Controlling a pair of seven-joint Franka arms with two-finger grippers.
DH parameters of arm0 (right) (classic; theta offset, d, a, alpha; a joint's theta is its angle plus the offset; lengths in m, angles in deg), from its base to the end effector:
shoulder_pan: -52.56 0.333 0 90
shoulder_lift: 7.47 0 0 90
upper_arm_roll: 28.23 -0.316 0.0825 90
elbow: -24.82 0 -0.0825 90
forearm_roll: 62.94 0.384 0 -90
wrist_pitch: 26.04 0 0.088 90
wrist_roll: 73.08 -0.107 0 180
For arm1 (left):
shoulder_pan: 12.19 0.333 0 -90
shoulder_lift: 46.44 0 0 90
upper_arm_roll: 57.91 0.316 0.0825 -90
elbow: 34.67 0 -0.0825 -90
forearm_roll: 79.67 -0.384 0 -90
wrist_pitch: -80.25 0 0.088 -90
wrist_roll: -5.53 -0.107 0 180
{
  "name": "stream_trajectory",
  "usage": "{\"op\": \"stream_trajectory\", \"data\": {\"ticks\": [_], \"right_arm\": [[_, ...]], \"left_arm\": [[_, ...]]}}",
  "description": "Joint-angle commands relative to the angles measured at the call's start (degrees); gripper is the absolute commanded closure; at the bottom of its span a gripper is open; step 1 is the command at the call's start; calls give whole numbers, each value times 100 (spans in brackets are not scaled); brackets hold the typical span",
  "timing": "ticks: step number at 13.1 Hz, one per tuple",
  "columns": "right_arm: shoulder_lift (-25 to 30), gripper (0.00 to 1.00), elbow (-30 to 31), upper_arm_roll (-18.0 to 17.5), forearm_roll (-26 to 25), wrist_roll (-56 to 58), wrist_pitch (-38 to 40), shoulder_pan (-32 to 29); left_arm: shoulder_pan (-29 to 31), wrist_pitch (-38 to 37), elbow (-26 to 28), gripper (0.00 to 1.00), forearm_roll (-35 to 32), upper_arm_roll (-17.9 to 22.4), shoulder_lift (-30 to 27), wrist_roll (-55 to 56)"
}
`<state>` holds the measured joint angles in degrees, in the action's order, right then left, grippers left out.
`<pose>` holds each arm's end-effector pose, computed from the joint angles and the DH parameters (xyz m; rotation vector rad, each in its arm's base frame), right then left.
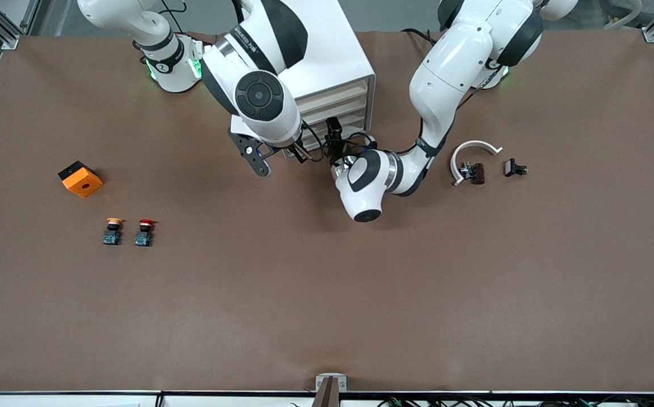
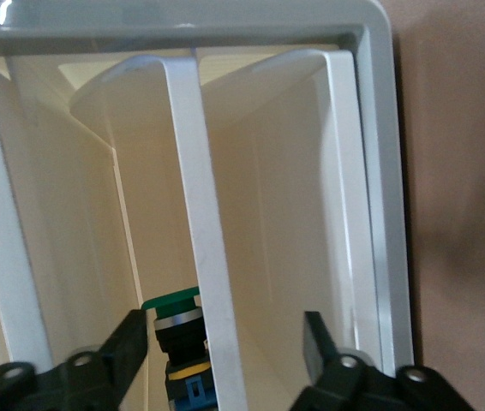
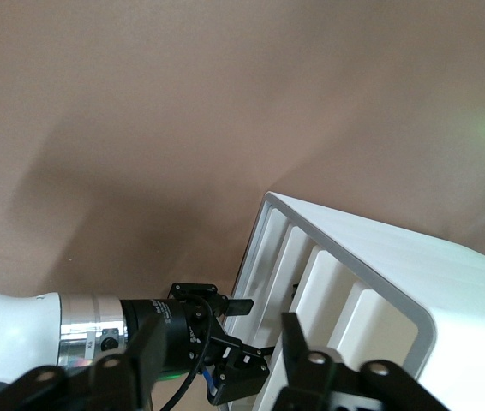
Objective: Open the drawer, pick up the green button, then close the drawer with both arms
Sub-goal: 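Pull the drawer out of the cabinet with the left gripper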
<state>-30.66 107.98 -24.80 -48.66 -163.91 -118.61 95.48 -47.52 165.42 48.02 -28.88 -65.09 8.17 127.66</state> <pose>0.4839 0.4390 0.4400 2.6641 -1.3455 -0.4548 0.4144 -0.4840 0.1282 -1.3235 -1.6313 1.3084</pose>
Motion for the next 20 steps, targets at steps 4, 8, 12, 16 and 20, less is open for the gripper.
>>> {"op": "stream_trajectory", "data": {"ticks": [4, 8, 12, 16, 20], "right_arm": [[-54, 46, -116, 43, 102, 109, 37, 41], [-54, 41, -116, 43, 102, 100, 37, 49], [-54, 37, -116, 43, 93, 74, 37, 49], [-141, 37, -107, 43, 93, 91, 29, 49], [-413, 33, -81, 43, 58, 74, -357, 207]], "left_arm": [[-18, -89, -77, 94, 115, 15, 23, 214], [52, -89, -104, 100, 106, 41, 23, 311], [245, -80, -130, 100, 80, 85, 23, 329], [351, -19, -253, 100, 71, 269, 23, 276], [351, 43, -367, 100, 89, 594, 14, 285]]}}
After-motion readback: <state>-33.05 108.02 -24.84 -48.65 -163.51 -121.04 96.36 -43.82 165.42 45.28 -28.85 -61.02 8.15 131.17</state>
